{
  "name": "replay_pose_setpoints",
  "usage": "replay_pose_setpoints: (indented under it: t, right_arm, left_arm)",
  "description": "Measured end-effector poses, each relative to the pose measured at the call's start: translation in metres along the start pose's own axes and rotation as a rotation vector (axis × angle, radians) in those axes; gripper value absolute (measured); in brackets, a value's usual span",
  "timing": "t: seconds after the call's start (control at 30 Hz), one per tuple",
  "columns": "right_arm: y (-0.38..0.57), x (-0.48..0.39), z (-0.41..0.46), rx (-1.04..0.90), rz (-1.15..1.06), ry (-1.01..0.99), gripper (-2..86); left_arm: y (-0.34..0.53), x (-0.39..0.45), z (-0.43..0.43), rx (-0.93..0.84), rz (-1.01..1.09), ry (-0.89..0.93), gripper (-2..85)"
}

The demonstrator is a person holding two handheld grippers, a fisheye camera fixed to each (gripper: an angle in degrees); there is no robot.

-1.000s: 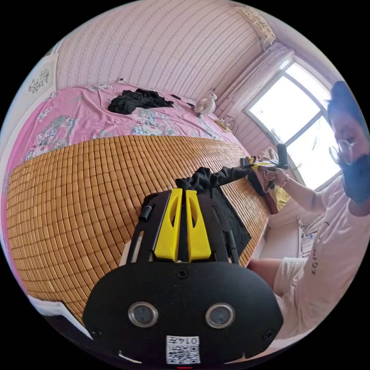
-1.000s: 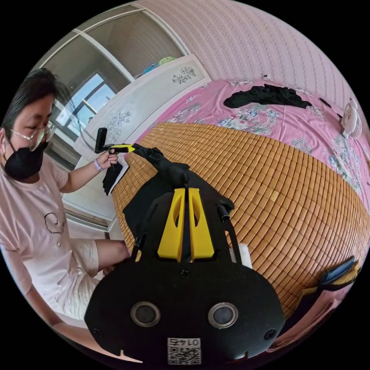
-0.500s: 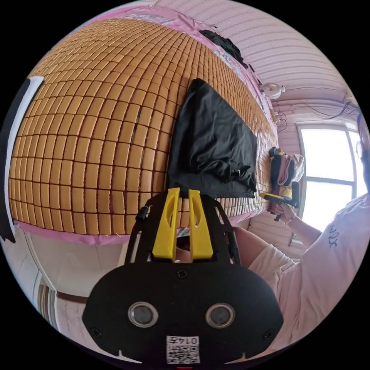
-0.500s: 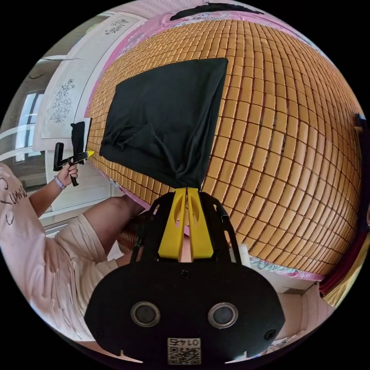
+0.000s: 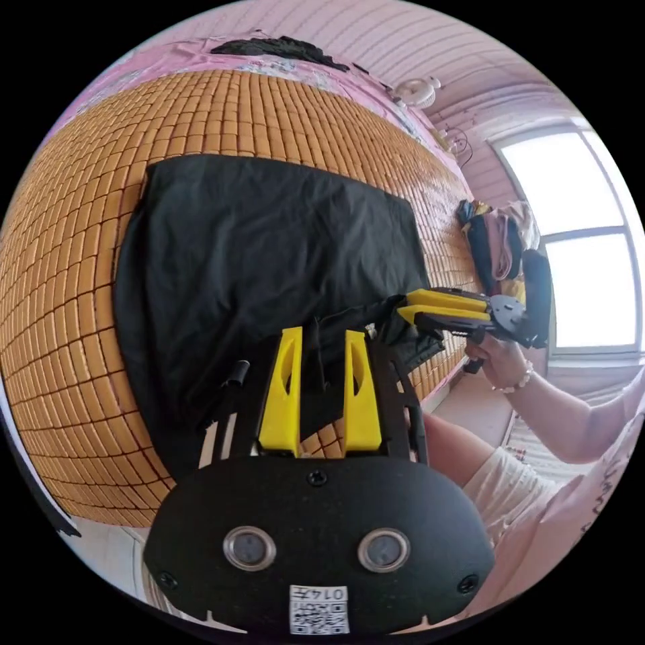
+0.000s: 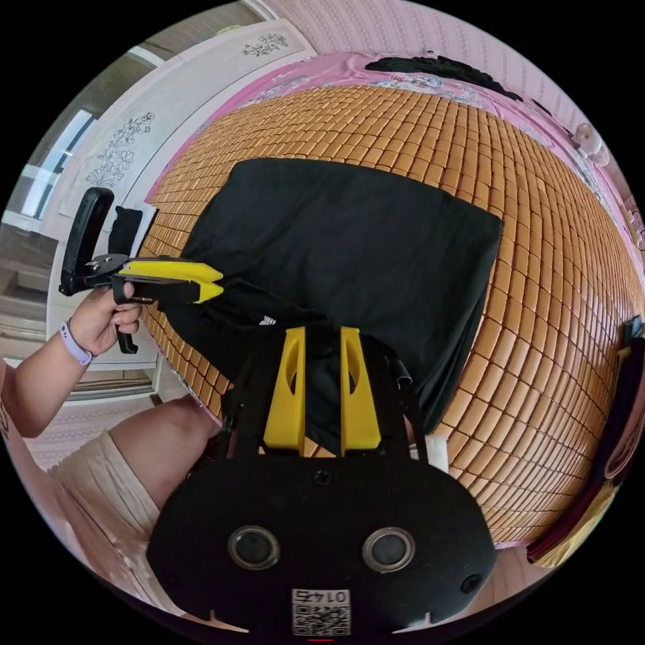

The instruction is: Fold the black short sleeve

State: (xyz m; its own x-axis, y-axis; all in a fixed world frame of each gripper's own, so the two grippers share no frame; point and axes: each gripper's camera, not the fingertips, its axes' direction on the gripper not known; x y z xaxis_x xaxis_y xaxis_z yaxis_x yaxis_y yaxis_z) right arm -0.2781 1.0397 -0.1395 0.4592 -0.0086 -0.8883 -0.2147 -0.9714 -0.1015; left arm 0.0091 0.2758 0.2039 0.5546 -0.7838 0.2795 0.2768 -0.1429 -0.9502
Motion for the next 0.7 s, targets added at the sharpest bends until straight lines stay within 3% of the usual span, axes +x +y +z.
replay_pose_setpoints:
  t: [0.1,0.3,0.47,0.7]
  right_arm:
    - [0.004,-0.006,0.018,-0.022,-0.02,-0.06,3.2]
    - [0.045,-0.055,0.027,-0.11,-0.288,-0.072,3.7]
    - [0.075,-0.08,0.048,-0.272,-0.398,-0.002,3.6]
    - [0.0,-0.114,0.063,-0.1,-0.569,0.271,0.0]
  left_arm:
    - [0.003,0.013,0.029,-0.098,0.05,-0.138,3.7]
    - [0.047,0.028,0.025,-0.143,0.098,-0.065,2.6]
    - [0.098,0.039,0.037,-0.265,0.115,-0.137,4.6]
    - [0.092,0.087,0.038,-0.074,0.24,-0.15,2.6]
